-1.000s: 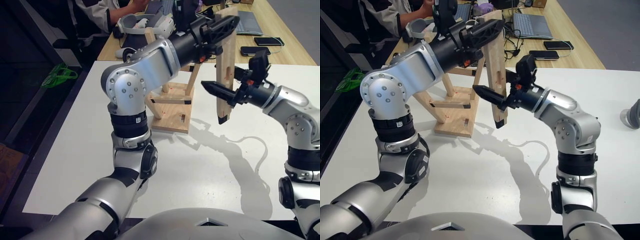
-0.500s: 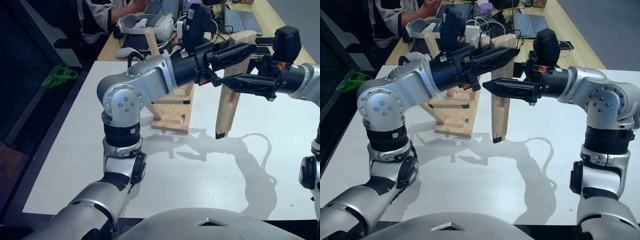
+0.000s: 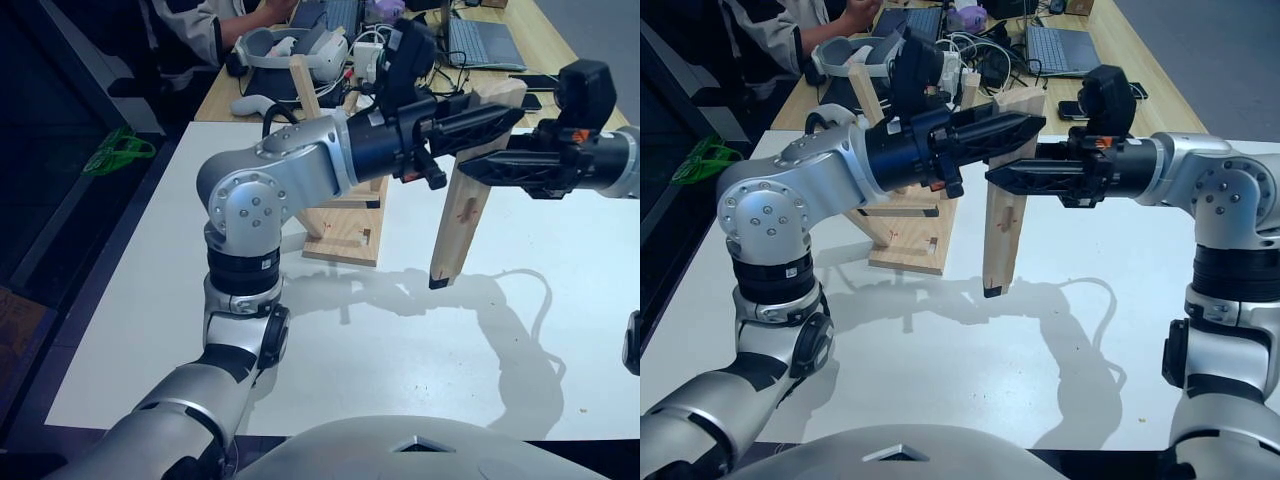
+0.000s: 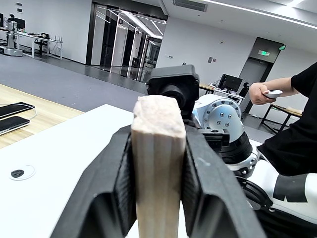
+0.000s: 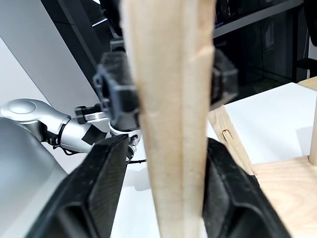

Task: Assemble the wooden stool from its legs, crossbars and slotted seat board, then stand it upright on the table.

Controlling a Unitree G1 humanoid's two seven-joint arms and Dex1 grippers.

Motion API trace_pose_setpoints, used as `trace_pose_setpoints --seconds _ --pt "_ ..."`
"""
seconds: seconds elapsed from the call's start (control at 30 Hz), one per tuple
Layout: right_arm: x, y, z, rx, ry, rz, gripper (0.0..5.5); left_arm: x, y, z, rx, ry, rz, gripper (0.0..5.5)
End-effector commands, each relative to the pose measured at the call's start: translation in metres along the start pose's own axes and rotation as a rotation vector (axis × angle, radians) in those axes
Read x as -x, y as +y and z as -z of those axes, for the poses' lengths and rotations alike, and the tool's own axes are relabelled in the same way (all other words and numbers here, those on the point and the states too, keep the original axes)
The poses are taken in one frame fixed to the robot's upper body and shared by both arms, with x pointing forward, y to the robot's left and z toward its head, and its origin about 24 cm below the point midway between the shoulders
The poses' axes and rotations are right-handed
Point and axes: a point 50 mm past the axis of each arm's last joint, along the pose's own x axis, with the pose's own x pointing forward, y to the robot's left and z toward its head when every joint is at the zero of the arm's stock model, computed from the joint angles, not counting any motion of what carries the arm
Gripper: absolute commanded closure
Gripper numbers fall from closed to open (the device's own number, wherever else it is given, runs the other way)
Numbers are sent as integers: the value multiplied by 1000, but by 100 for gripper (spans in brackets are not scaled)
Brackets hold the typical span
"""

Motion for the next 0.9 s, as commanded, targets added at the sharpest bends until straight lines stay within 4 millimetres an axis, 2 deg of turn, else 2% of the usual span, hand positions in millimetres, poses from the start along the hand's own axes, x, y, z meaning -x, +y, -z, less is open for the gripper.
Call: trace_pose_setpoints --seconds 0.03,0.1,0.2,0.47,0.87,0.9 --pt "-2 7 1 -17 50 -68 391 5 7 -3 -26 -3 -68 447" --pt "-1 8 3 -32 65 -78 420 5 7 -3 -28 -4 -66 447" --pt "1 9 3 -57 78 -94 435 5 8 -4 -32 -10 -65 447" --pt "0 10 14 -92 92 -111 436 5 8 -6 -47 -31 -65 447" --pt "-4 2 28 -125 -44 -64 438 5 23 -13 -26 -62 -197 447" --pt "-5 2 28 -125 -49 -63 438 5 23 -14 -22 -73 -193 411"
